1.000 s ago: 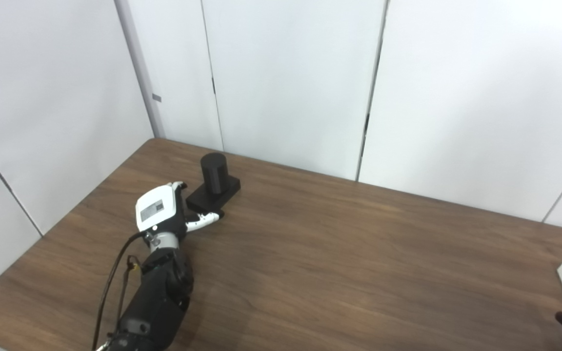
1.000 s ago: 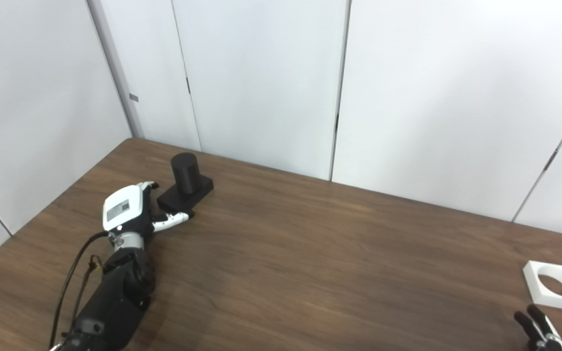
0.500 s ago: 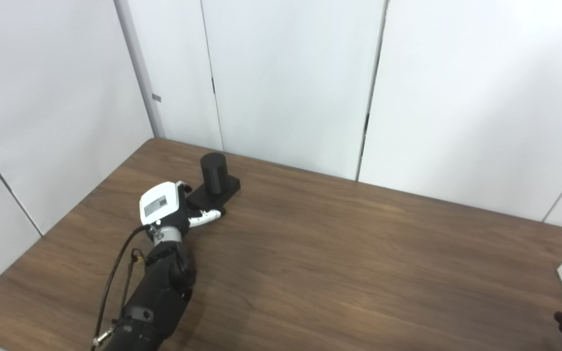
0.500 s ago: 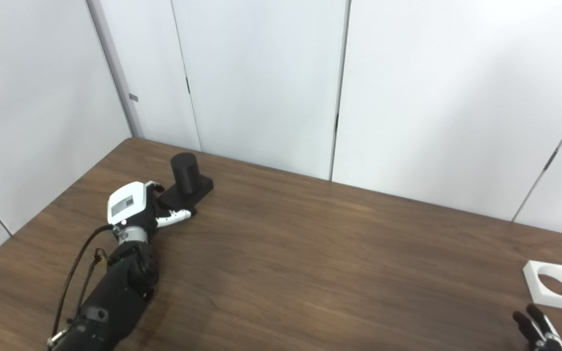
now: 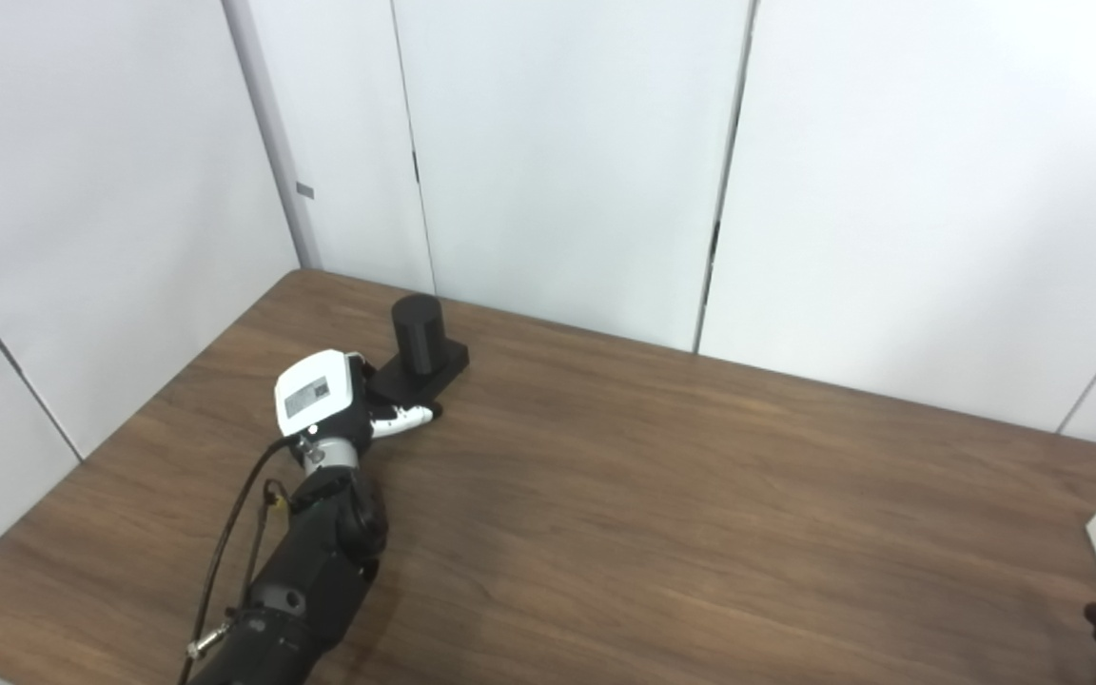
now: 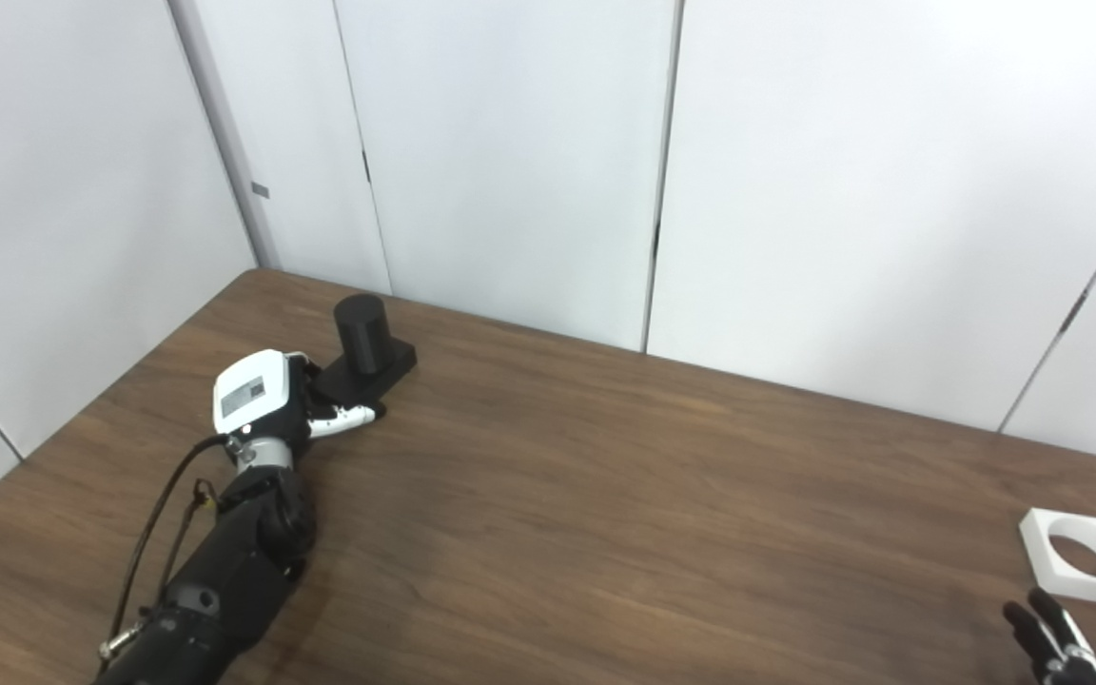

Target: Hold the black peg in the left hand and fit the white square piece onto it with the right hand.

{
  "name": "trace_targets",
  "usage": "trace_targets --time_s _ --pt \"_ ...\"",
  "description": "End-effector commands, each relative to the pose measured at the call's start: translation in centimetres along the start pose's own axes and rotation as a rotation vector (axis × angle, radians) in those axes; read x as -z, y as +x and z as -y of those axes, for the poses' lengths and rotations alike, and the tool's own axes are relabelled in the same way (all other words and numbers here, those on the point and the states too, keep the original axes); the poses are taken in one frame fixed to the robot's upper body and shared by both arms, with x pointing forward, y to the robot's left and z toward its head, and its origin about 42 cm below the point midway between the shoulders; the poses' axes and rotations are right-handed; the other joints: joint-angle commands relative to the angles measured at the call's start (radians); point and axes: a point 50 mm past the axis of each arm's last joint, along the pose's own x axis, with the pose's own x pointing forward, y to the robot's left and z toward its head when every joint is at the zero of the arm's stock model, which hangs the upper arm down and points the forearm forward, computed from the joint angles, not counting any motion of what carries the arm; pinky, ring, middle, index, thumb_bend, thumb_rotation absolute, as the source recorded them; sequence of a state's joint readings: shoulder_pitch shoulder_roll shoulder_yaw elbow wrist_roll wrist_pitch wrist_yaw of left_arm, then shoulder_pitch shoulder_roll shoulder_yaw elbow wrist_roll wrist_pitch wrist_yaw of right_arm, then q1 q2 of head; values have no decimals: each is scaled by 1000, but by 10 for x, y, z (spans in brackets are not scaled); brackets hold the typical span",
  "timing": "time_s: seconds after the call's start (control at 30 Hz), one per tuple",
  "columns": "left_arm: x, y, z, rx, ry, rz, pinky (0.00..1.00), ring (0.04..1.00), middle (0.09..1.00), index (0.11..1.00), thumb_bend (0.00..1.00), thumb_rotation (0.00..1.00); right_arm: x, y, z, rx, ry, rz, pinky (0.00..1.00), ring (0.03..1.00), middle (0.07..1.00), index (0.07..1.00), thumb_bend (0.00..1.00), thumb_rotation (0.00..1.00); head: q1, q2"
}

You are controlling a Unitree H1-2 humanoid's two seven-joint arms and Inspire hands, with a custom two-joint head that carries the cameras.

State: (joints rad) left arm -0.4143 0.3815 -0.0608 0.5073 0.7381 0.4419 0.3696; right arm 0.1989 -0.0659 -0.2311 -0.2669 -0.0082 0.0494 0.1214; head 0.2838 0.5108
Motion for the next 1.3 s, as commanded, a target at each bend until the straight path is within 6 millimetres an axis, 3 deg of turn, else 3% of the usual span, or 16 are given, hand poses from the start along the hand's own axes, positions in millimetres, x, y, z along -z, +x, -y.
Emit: trace_targets --time_s 0.0,0.13,0.2,0.23,0.27,0.33,0.53,0.87,1.27 --pt "-10 17 -20 -69 10 32 806 815 758 599 903 436 8 -33 6 17 -14 -53 1000 943 886 925 735 1000 0 0" --pt "-10 16 -20 -81 5 46 796 799 742 576 884 401 8 -33 6 18 -4 -53 1000 940 884 922 717 1000 0 0" --pt "-10 16 -20 -89 -18 57 783 786 721 521 843 331 8 -33 6 18 -3 -51 1000 941 885 924 718 1000 0 0" --pt "-10 16 -20 -88 -35 60 790 789 719 502 685 209 8 -33 6 18 -2 -51 1000 942 885 925 714 1000 0 0" --pt "-9 15 -20 -88 -53 62 799 794 716 492 604 140 8 -33 6 18 -1 -51 1000 942 884 924 715 1000 -4 1" --pt "-9 15 -21 -90 -78 66 805 791 702 482 538 74 8 -32 5 20 -2 -56 1000 943 884 924 718 1000 -4 1" --pt "-7 13 -21 -95 -106 79 708 735 653 478 521 49 13 -31 7 -19 5 -47 1000 961 921 967 743 1000 -6 2" --pt "-13 4 -28 -41 -221 84 584 710 649 482 519 47 13 -29 8 -29 -26 -59 1000 964 930 979 755 1000 -17 4" --pt "-28 -49 -37 113 -312 255 592 708 648 485 518 50 6 -31 0 -19 -39 -80 1000 966 910 972 723 1000 -66 31"
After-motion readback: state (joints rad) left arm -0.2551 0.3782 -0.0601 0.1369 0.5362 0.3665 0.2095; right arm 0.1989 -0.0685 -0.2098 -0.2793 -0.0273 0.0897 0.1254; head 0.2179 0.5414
